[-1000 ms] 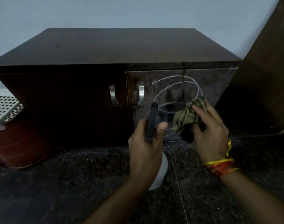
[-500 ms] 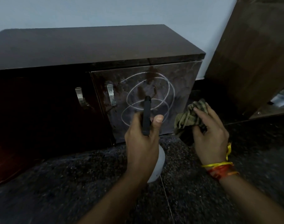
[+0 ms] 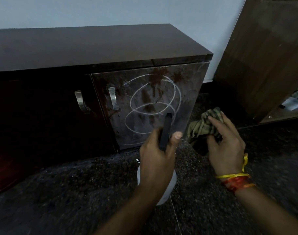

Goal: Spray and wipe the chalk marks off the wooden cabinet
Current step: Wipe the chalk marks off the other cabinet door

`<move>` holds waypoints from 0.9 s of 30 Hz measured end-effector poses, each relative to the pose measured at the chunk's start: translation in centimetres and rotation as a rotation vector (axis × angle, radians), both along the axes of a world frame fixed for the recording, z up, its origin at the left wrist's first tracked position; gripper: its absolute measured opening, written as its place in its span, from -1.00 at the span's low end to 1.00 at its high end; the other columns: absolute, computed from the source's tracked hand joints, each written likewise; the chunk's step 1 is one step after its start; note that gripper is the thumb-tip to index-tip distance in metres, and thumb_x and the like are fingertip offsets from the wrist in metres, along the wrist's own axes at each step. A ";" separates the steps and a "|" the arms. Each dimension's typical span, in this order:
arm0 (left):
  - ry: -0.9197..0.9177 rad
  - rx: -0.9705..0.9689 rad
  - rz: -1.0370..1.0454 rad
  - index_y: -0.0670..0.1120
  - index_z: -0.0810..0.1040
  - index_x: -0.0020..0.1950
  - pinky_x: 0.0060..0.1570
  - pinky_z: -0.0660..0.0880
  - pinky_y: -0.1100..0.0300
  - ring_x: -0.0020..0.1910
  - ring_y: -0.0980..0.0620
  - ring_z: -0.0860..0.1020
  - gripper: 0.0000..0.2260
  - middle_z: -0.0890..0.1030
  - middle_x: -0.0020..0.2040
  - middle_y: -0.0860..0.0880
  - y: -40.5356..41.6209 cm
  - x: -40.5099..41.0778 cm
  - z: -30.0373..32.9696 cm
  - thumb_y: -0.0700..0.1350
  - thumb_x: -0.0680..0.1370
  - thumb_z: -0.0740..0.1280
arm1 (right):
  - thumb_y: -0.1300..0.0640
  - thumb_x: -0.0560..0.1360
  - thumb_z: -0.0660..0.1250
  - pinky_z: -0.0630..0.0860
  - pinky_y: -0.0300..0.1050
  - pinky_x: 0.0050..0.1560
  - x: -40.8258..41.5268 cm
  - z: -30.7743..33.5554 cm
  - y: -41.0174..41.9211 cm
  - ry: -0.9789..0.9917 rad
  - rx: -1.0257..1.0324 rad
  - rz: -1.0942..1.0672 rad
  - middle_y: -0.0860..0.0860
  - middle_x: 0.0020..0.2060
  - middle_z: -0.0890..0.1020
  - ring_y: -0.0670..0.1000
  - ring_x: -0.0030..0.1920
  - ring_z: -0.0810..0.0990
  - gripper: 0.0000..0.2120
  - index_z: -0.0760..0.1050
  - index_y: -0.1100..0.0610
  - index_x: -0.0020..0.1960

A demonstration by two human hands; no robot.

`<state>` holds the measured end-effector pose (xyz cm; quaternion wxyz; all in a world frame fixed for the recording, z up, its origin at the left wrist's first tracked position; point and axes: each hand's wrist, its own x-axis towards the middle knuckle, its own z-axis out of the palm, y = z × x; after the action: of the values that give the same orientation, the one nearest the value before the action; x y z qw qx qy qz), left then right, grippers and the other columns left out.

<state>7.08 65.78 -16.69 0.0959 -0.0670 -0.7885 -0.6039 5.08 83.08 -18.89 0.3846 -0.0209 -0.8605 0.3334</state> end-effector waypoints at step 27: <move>-0.151 -0.104 0.247 0.18 0.48 -0.08 -0.42 0.33 0.10 -0.43 -0.10 0.48 -0.81 0.50 -0.41 -0.10 -8.3 3.4 -5.8 0.25 0.44 0.22 | 0.48 0.42 0.34 0.34 -0.42 0.25 -0.4 -0.5 -4.2 -0.149 -0.045 0.153 0.14 0.39 0.39 -0.06 0.33 0.36 -0.55 0.53 0.20 0.26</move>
<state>10.52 57.43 -22.46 0.1064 0.0711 -0.8259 -0.5490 4.66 78.88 -19.42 0.2923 0.0116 -0.8781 0.3787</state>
